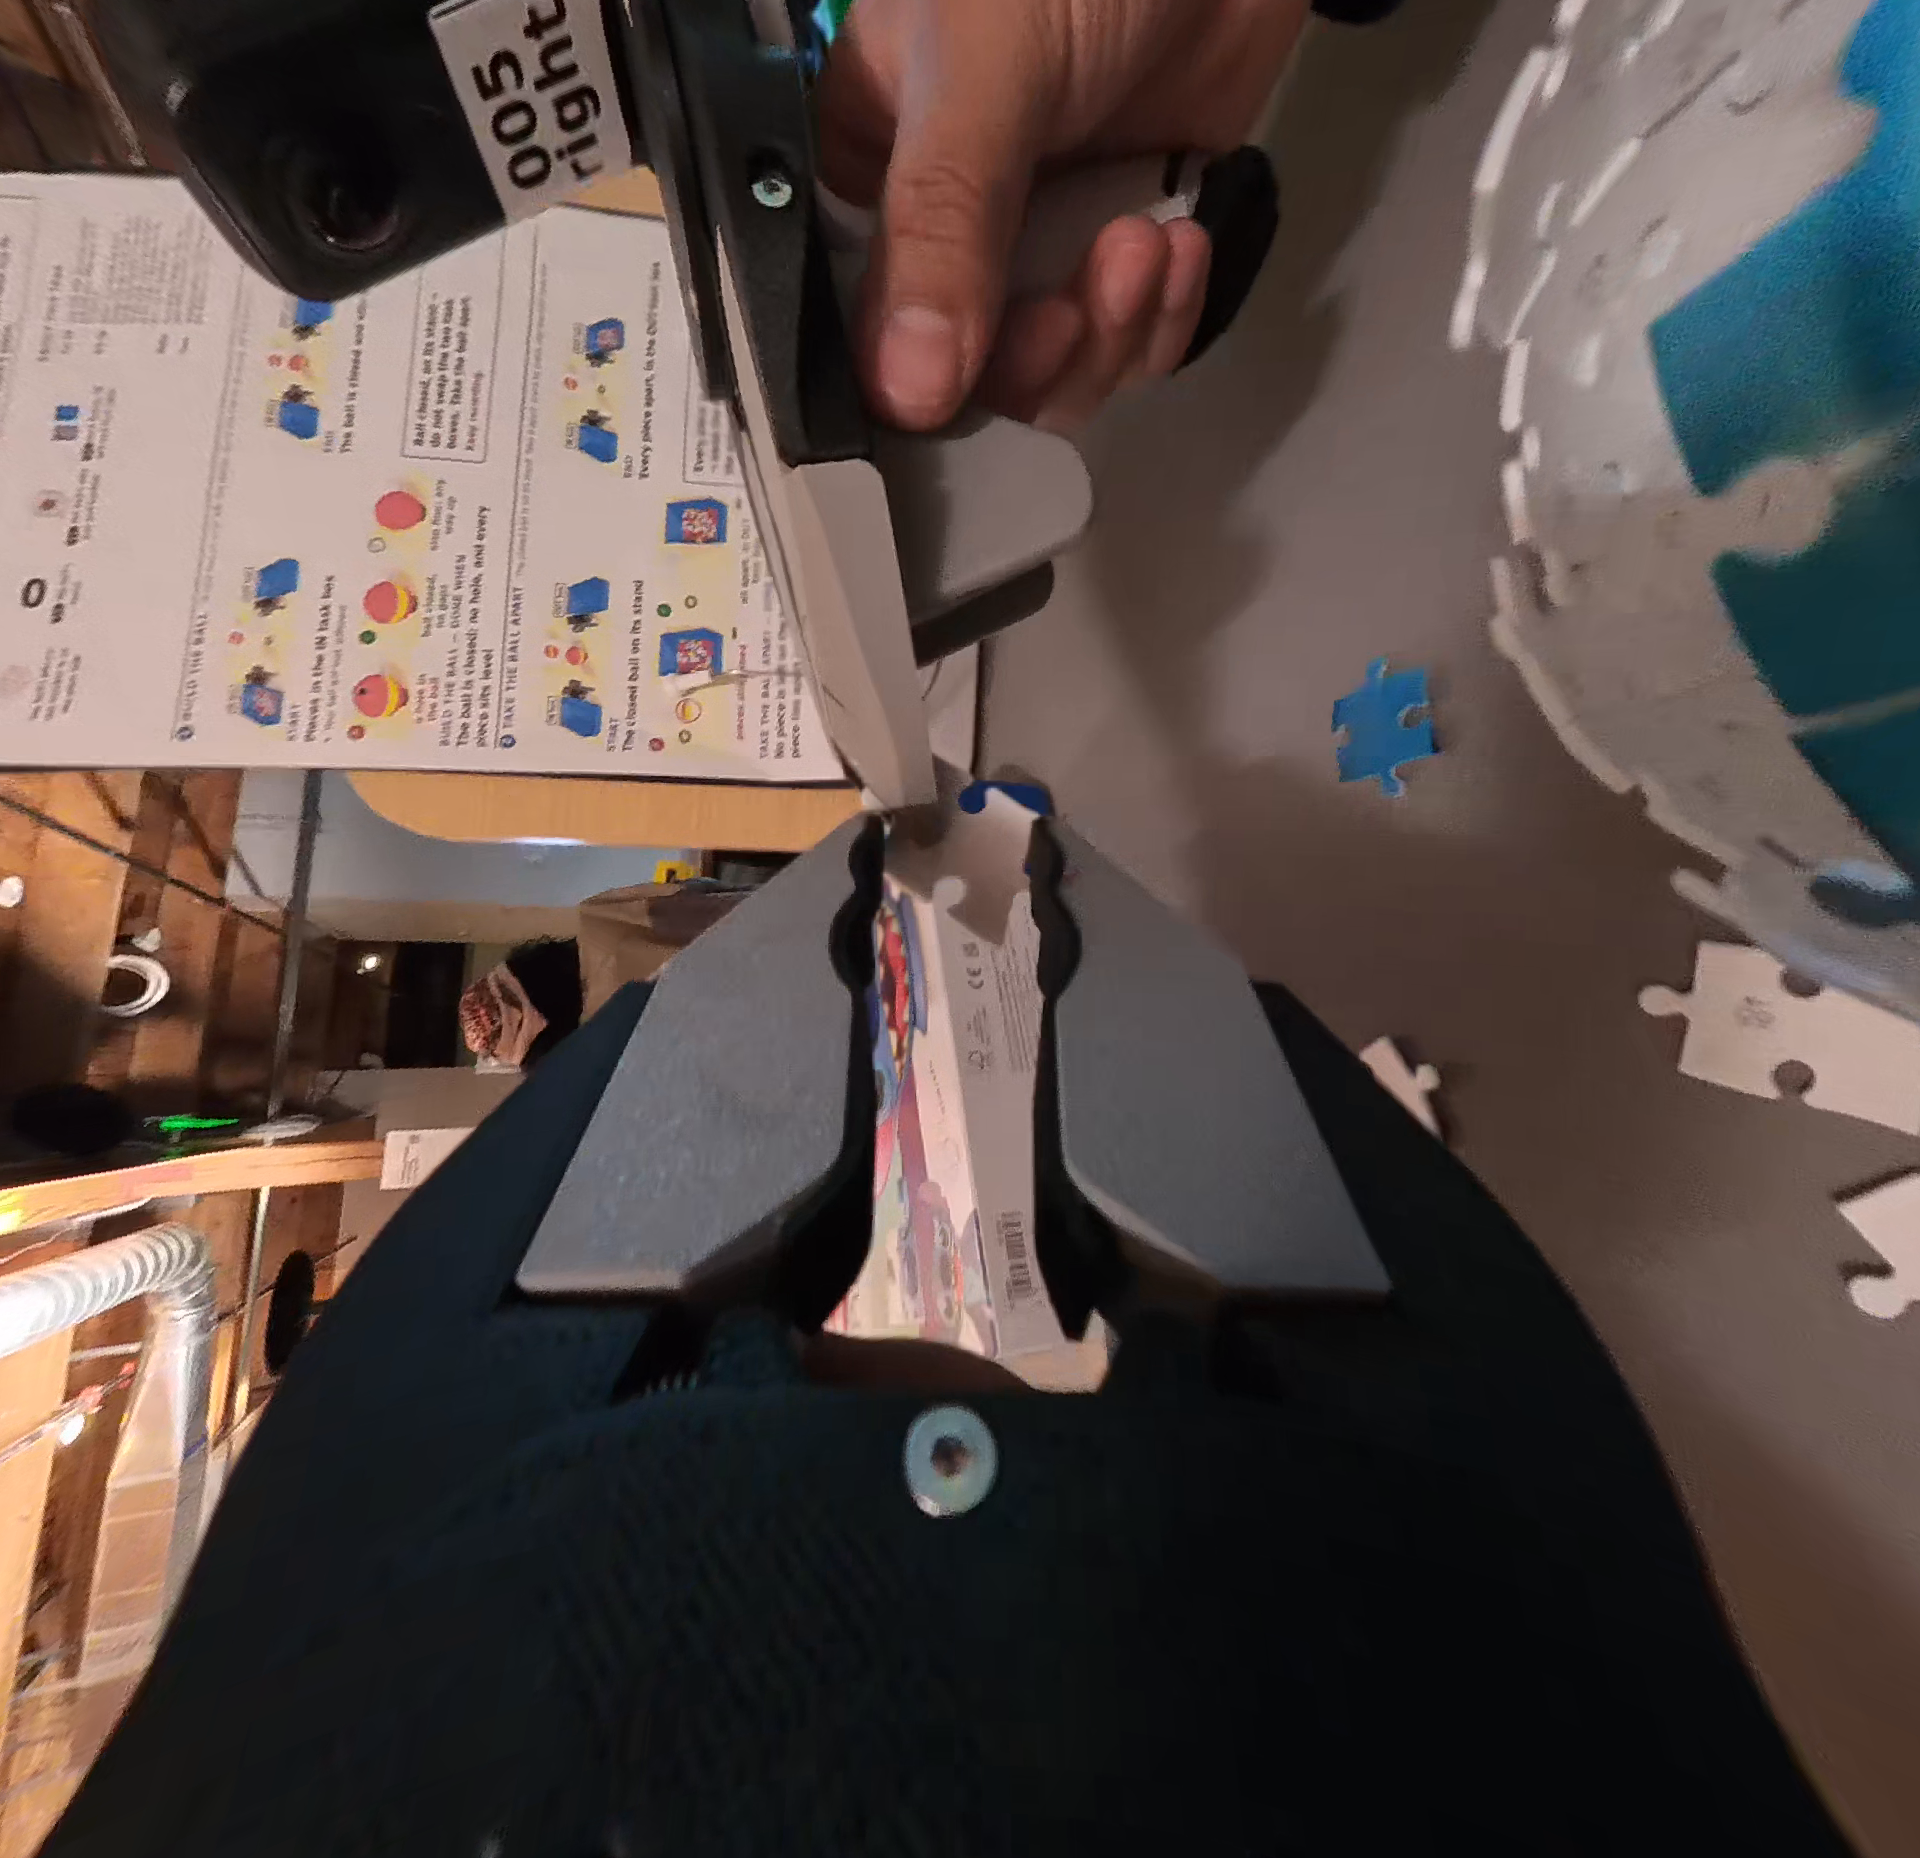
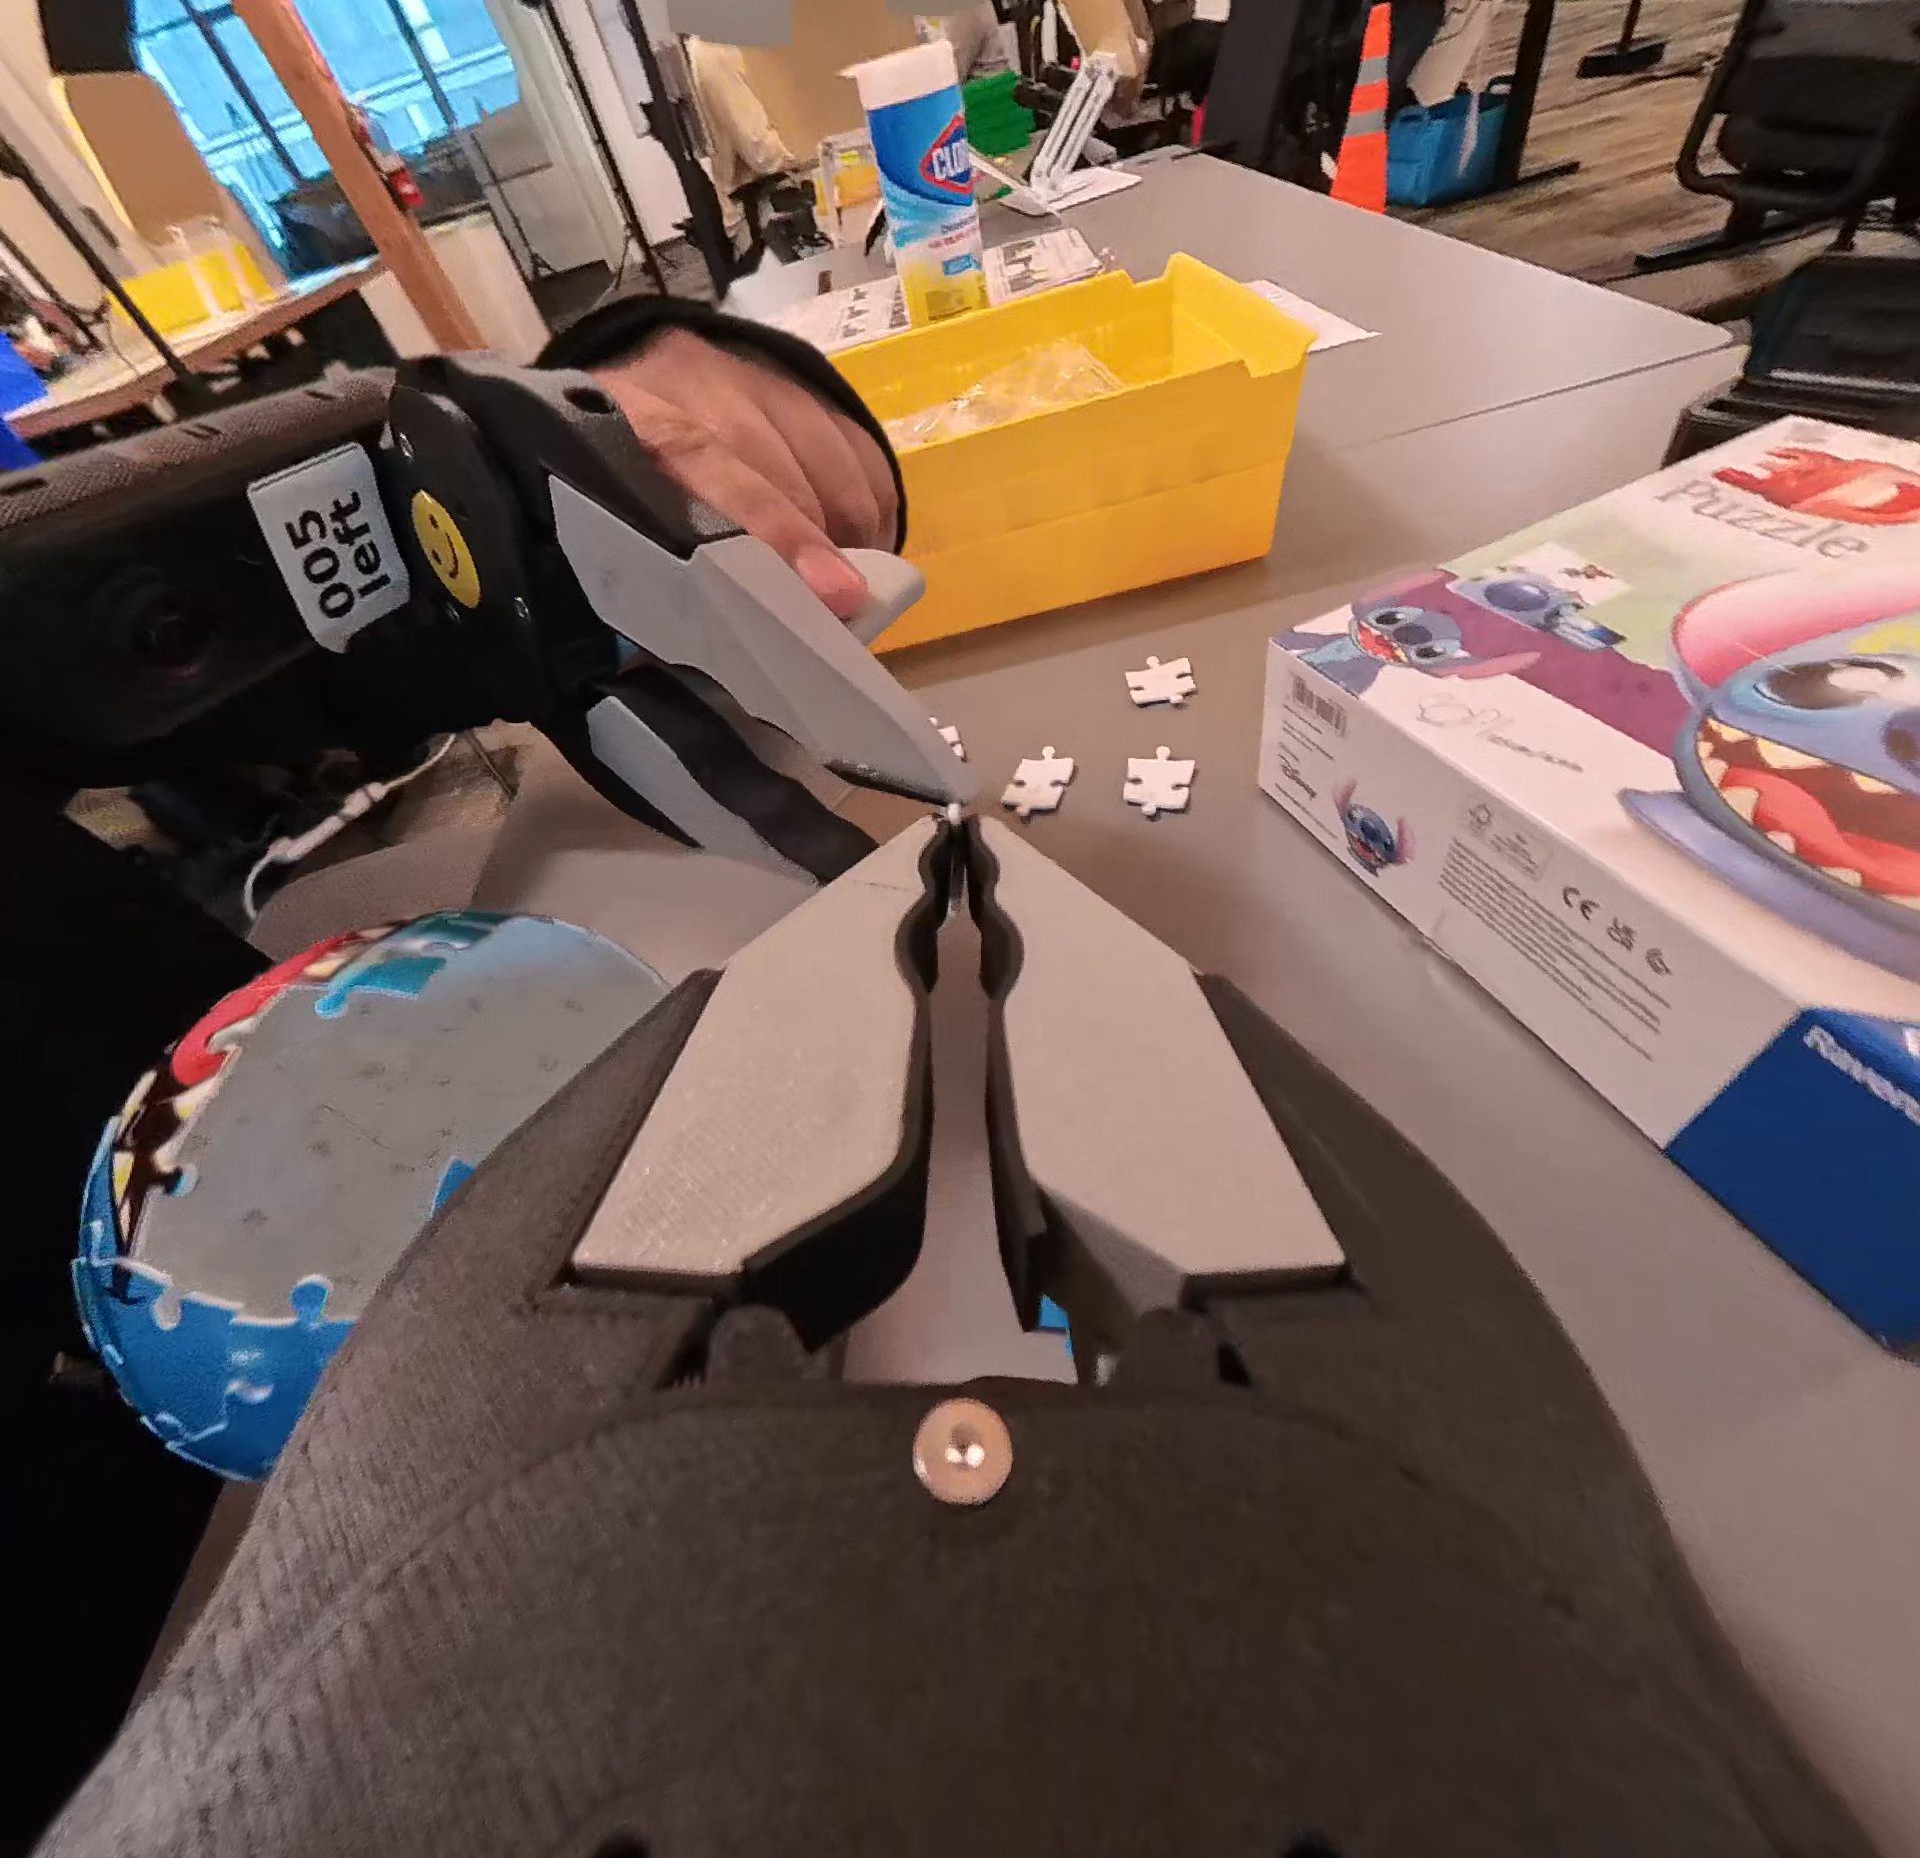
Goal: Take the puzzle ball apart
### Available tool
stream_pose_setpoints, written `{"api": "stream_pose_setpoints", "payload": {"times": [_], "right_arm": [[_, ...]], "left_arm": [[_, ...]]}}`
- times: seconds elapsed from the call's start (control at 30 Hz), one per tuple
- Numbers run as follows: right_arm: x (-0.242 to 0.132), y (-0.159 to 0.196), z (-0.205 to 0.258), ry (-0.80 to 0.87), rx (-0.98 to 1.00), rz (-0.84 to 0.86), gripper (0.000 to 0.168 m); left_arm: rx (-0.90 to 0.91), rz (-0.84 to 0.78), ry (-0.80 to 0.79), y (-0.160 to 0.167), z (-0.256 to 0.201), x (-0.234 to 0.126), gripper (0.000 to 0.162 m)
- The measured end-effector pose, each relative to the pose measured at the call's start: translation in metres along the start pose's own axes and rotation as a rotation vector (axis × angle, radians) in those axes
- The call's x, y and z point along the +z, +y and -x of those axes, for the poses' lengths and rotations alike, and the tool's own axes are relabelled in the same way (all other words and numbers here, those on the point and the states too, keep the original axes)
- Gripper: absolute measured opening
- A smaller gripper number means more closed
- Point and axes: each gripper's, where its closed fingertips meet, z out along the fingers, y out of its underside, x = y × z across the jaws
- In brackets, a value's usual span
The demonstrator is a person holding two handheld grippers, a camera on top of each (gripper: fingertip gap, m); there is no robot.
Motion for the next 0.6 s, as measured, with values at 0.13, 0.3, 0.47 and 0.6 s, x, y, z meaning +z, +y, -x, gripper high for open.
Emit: {"api": "stream_pose_setpoints", "payload": {"times": [0.13, 0.3, 0.47, 0.6], "right_arm": [[0.014, 0.003, 0.003, 0.003, -0.097, 0.064, 0.000], [0.013, 0.017, 0.014, -0.021, -0.274, 0.148, 0.000], [0.006, 0.029, 0.026, -0.089, -0.405, 0.194, 0.000], [0.008, 0.040, 0.022, -0.111, -0.396, 0.218, 0.000]], "left_arm": [[-0.063, 0.043, -0.022, 0.012, -0.001, -0.016, 0.023], [-0.565, 0.074, 0.279, 0.033, -0.044, -0.073, 0.067], [-0.969, 0.055, 0.338, -0.009, -0.083, -0.117, 0.117], [-1.153, 0.093, 0.276, -0.053, -0.100, -0.114, 0.121]]}}
